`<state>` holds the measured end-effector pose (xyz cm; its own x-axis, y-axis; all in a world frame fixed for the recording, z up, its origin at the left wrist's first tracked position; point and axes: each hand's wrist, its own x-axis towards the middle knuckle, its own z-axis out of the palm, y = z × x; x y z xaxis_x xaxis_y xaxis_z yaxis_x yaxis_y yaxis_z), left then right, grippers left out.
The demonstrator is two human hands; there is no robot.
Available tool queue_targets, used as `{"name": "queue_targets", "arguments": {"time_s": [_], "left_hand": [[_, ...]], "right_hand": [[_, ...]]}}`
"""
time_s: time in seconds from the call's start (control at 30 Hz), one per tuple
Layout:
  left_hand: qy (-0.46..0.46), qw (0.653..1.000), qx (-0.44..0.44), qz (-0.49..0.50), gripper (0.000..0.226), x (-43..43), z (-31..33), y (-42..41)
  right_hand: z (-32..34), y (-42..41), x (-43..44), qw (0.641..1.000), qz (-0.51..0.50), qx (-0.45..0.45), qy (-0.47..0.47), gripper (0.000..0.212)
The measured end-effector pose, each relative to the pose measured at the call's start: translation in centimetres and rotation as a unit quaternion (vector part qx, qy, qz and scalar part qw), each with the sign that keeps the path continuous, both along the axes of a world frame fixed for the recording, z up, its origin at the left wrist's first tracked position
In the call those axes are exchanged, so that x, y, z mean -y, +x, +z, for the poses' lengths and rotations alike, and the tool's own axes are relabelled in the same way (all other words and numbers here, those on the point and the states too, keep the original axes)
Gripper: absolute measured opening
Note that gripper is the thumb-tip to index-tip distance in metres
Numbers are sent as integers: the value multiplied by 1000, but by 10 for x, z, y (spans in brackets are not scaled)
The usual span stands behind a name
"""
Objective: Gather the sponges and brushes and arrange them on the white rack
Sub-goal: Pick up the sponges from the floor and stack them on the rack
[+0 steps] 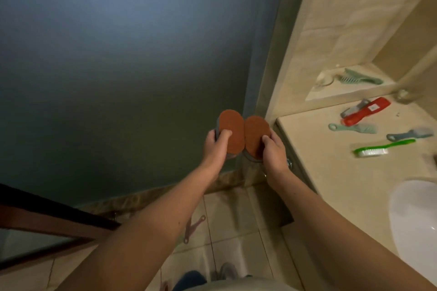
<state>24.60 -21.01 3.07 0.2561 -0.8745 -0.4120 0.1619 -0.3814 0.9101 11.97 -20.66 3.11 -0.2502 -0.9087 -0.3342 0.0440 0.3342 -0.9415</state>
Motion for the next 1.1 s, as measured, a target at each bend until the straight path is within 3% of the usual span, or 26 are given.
{"name": "queue_targets", "arguments": {"time_s": [0.27,0.5,0.57,0.67,0.77,0.97,1.1], "left_hand": [[-55,992,7,-116,33,17,32,-34],[-111,962,0,-250,46,18,67,-71],[-119,950,4,-288,48,16,76,-83],[-124,935,8,-333,48,11,88,-103],[-130,922,-2,-365,45,2,104,-125],[-166,874,26,-456,54,-28,133,-171],[-195,825,15,-530,78,-53,150,-196]], "right_hand": [[47,-35,-4,996,-72,-36,-50,24],[83,-65,-38,987,-139,-34,-70,69],[94,-73,-52,984,-155,-42,-83,65],[109,-85,-72,977,-183,-39,-105,41],[121,-98,-90,969,-221,-27,-110,37],[140,-123,-136,934,-323,-39,-147,66],[153,-141,-172,903,-392,-48,-170,64]]}}
